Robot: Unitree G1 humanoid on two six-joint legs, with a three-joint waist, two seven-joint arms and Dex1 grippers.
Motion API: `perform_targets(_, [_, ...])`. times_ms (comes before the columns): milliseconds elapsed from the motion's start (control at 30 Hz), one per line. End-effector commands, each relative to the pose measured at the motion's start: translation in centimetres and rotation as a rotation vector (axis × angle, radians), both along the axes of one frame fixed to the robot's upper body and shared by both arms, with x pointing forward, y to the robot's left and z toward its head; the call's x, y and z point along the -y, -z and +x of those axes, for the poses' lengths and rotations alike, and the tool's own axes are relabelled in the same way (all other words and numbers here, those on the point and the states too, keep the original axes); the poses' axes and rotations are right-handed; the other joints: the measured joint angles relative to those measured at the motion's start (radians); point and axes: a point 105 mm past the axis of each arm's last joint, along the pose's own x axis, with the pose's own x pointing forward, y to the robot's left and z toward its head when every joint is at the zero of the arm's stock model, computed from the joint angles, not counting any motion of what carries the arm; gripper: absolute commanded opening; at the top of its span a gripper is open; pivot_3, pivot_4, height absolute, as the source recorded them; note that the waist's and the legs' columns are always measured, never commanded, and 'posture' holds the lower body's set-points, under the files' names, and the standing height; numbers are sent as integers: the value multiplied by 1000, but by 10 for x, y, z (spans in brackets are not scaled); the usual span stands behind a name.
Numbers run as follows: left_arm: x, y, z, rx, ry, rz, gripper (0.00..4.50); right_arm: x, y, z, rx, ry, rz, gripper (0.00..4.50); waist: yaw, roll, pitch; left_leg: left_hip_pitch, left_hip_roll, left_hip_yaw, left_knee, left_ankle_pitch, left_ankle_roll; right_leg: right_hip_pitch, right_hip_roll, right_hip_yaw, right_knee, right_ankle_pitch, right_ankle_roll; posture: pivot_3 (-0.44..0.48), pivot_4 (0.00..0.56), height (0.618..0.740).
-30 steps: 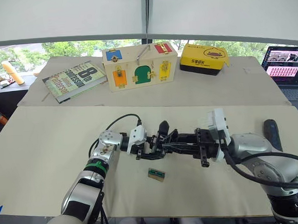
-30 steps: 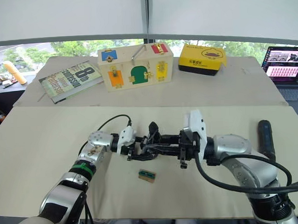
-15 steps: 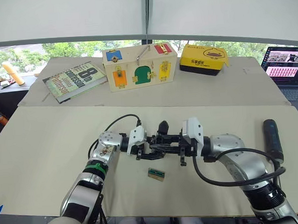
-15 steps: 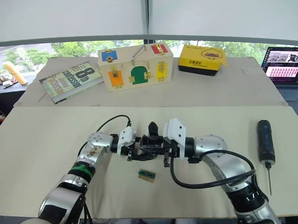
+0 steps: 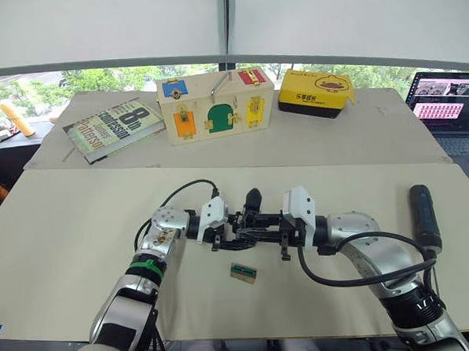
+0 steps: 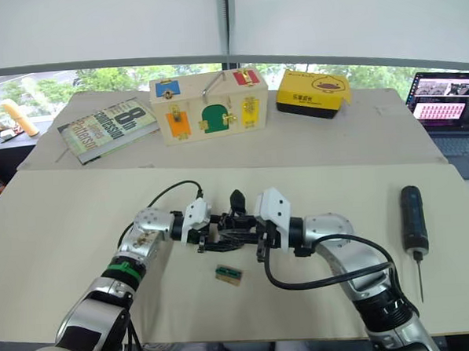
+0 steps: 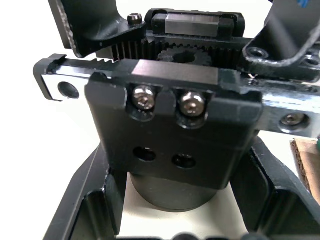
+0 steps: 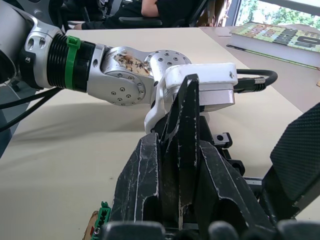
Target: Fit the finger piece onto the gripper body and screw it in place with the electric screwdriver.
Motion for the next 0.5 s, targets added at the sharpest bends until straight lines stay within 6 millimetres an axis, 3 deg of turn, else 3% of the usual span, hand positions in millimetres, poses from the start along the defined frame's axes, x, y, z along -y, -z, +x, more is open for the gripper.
perform_targets(33, [-9,19,-6,-60,-8,73,2334,-5,-8,-1,40,-10,22,424,-2,0,0,0,0,0,0,0,0,0,0,0,0,0,0,0,150,740])
perform_targets(500, [-13,22,-9,-75,-18,87,2334,-7,-27,-3,95,-37,78,424,-11,0,0,1,0,0,0,1,-1,0,0,1,0,0,0,0,150,740])
